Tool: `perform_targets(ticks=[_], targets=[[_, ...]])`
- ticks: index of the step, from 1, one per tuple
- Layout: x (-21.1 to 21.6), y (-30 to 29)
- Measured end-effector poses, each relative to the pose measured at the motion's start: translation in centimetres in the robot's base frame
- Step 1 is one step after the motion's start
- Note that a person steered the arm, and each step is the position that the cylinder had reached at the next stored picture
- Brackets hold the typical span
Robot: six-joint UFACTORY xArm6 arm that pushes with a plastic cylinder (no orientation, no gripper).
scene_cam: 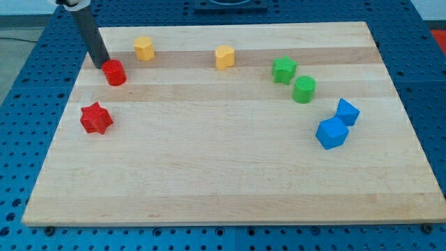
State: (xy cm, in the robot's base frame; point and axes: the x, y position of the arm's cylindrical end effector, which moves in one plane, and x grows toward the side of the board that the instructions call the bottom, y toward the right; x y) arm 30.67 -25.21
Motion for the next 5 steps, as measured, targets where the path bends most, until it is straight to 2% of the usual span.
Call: perform_targets(ticks=[1, 3, 4, 5], targets=[[-2.6, 7.0], [5.9, 12.4], [6.0, 22.7], [4.1, 31.7]])
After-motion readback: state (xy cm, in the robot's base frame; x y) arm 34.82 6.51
